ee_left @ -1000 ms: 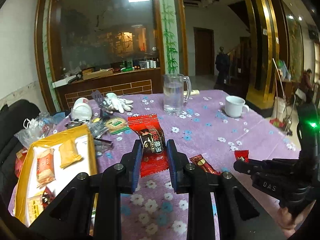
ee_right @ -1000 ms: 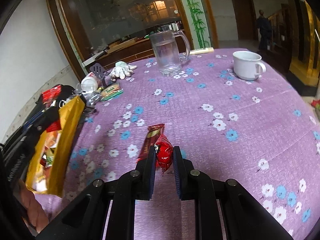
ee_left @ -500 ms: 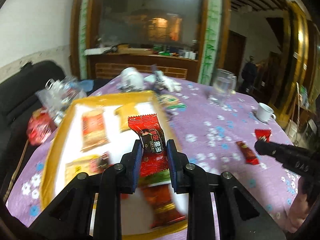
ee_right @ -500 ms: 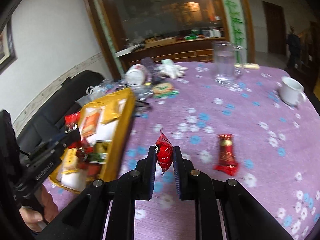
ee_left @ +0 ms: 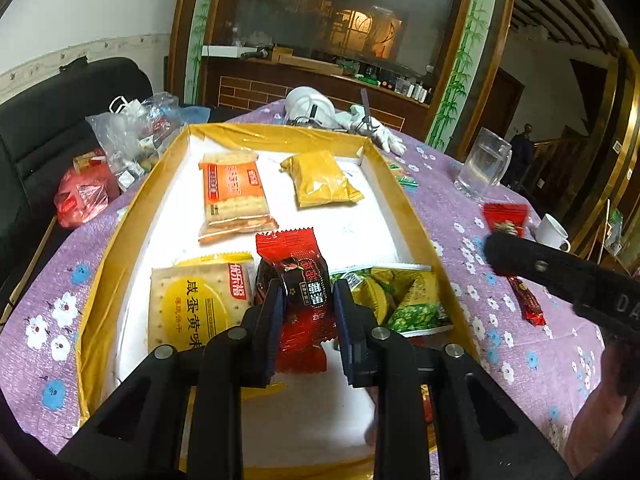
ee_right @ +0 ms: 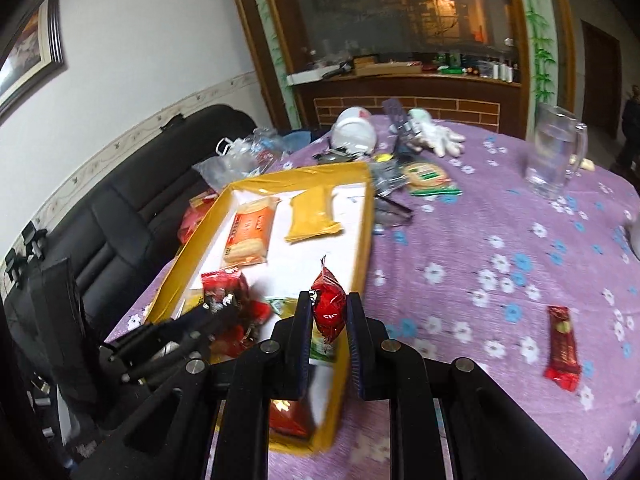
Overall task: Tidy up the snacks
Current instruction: 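Carry the red-black pack with the left tool while the right tool carries the red candy to the box, then lower both candies into the white box and open both tools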
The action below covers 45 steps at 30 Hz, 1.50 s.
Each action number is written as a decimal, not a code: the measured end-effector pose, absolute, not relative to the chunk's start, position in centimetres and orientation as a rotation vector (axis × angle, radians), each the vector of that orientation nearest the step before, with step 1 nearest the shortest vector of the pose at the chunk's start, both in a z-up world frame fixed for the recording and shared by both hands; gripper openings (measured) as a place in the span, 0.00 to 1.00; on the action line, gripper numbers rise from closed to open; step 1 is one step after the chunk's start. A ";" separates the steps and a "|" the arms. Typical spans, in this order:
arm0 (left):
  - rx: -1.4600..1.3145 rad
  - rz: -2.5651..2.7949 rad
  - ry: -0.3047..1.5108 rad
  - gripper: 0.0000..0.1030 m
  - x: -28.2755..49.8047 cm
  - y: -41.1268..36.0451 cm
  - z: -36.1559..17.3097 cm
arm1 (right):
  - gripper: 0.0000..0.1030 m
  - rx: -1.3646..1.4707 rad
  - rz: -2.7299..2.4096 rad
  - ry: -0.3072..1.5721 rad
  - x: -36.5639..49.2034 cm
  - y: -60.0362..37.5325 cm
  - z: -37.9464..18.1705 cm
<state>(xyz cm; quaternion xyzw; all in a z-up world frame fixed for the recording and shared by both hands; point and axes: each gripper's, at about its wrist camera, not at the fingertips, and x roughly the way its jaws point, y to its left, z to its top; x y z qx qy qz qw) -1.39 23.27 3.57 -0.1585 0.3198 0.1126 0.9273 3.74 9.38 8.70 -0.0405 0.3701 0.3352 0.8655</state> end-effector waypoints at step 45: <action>-0.250 0.184 0.565 0.45 -2.7 21.7 4.7 | 0.30 -0.376 0.496 0.474 7.9 11.4 30.2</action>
